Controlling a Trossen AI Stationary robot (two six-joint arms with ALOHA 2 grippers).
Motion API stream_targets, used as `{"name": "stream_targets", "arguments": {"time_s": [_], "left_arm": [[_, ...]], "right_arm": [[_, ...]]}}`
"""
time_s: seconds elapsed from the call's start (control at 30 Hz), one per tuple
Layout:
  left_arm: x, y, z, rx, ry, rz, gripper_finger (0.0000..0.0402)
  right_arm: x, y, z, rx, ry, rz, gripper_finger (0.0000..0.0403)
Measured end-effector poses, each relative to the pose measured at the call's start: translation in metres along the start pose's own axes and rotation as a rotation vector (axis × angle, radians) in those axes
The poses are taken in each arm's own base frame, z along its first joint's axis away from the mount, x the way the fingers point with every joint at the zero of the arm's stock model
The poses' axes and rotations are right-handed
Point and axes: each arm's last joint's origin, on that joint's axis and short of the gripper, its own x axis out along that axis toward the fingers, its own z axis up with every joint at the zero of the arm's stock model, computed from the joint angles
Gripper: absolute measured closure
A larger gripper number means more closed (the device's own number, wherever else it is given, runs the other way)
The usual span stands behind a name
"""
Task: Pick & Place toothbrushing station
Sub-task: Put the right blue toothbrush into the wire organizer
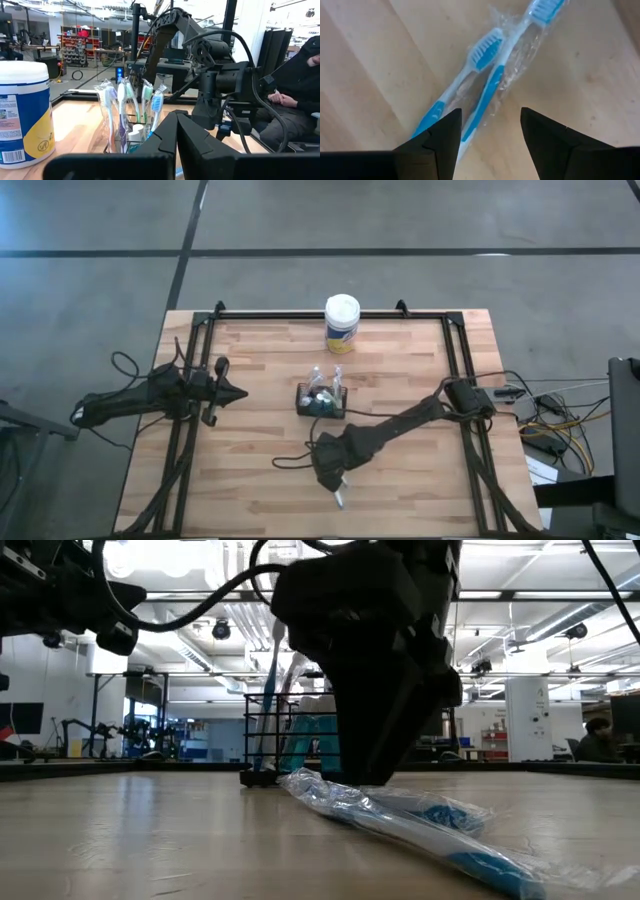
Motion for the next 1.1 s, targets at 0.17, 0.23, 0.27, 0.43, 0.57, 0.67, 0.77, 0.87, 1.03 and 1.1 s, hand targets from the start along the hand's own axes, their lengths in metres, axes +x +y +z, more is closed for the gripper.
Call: {"name": "stream_targets", "arguments": {"time_s": [0.17,0.23,0.27,0.43,0.57,0.67,0.77,0.87,1.03,1.1], "left_arm": [[0.0,0.0,0.0,0.0,0.0,0.0,0.0393],[0.0,0.0,0.0,0.0,0.0,0.0,0.0393],[0.0,0.0,0.0,0.0,0.0,0.0,0.0393],[0.0,0.0,0.0,0.0,0.0,0.0,0.0391],[0.0,0.0,0.0,0.0,0.0,0.0,0.0392],[0.0,0.0,0.0,0.0,0.0,0.0,0.0393],[0.0,0.0,0.0,0.0,0.0,0.0,0.0392],[0.0,0.0,0.0,0.0,0.0,0.0,0.0391],[0.0,0.0,0.0,0.001,0.0,0.001,0.0392],[0.0,0.0,0.0,0.001,0.0,0.0,0.0392]], "right_arm": [[0.012,-0.003,-0.008,0.009,0.001,0.002,0.0202],[0.014,-0.005,-0.009,0.017,0.004,-0.002,0.0204],[0.014,-0.006,-0.01,0.017,0.007,-0.007,0.0206],[0.013,-0.01,-0.014,-0.011,0.047,-0.05,0.0222],[0.013,-0.013,-0.018,-0.03,0.089,-0.077,0.0236],[0.013,-0.013,-0.018,-0.077,0.091,-0.073,0.025],[0.013,-0.013,-0.018,-0.116,0.098,-0.068,0.0271],[0.013,-0.013,-0.018,-0.126,0.105,-0.061,0.0305],[0.009,-0.014,-0.018,-0.158,0.113,-0.05,0.0369],[0.004,-0.014,-0.019,-0.193,0.118,-0.04,0.0384]]}}
